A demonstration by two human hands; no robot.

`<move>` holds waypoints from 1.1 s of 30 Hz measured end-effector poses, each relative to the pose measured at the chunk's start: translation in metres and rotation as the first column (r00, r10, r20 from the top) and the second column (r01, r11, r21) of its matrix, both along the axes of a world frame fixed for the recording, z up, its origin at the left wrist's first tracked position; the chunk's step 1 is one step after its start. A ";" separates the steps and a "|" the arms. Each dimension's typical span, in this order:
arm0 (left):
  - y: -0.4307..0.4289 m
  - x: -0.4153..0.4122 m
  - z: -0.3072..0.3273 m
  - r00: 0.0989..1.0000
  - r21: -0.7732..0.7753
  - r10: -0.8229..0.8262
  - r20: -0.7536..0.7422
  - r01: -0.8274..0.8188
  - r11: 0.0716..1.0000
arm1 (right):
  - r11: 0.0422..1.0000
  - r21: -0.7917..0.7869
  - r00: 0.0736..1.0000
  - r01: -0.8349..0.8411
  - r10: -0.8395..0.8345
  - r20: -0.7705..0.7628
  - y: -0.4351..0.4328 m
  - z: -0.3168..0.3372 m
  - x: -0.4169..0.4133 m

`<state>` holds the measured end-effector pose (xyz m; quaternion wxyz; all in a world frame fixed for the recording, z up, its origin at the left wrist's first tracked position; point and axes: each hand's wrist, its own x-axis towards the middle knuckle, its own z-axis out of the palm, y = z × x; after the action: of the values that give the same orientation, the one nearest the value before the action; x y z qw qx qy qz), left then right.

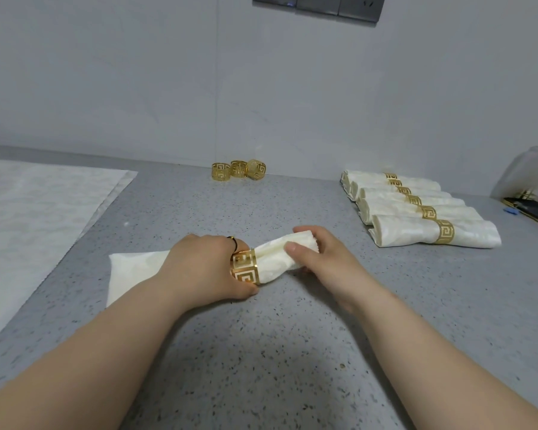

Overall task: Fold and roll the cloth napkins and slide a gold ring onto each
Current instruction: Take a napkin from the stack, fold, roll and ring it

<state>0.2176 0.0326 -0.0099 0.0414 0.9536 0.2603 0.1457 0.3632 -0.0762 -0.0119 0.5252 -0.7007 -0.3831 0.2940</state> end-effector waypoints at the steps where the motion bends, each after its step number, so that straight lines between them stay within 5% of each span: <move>1: 0.000 0.001 -0.001 1.000 -0.006 -0.002 0.005 0.002 1.000 | 0.999 0.037 0.999 0.017 -0.016 -0.034 0.002 -0.001 -0.001; 5: 0.002 0.003 -0.002 0.999 -0.016 0.005 0.050 -0.005 1.000 | 0.996 0.077 0.996 0.052 -0.046 -0.078 -0.002 0.007 0.010; 10: 0.007 -0.001 -0.003 0.998 -0.009 0.029 0.061 -0.029 1.000 | 0.998 -0.060 0.996 0.012 -0.018 -0.087 -0.012 0.014 0.022; 15: 0.003 0.000 -0.002 1.000 0.028 0.008 0.015 -0.009 1.000 | 0.976 -0.132 0.982 0.173 -0.161 0.097 -0.008 0.012 0.015; 22: 0.004 0.001 -0.001 0.999 0.008 0.036 -0.022 -0.036 0.999 | 0.980 -0.047 0.978 0.194 -0.189 0.092 -0.006 0.009 0.023; 28: 0.005 -0.001 0.000 0.999 -0.004 0.011 -0.032 -0.011 1.000 | 0.978 -0.153 0.966 0.145 -0.106 0.235 -0.013 0.016 0.024; 31: 0.002 0.000 0.001 0.999 0.023 -0.023 -0.043 0.024 0.999 | 0.976 -0.146 0.736 0.165 -0.023 0.677 -0.016 0.021 0.014; 33: 0.000 0.002 0.000 0.998 0.035 -0.026 -0.050 0.028 0.999 | 0.970 -0.238 0.542 0.038 0.180 0.821 -0.016 0.021 0.005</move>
<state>0.2192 0.0326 -0.0101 0.0198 0.9609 0.2456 0.1261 0.3677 -0.0919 0.0090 0.1823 -0.7946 -0.5790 -0.0128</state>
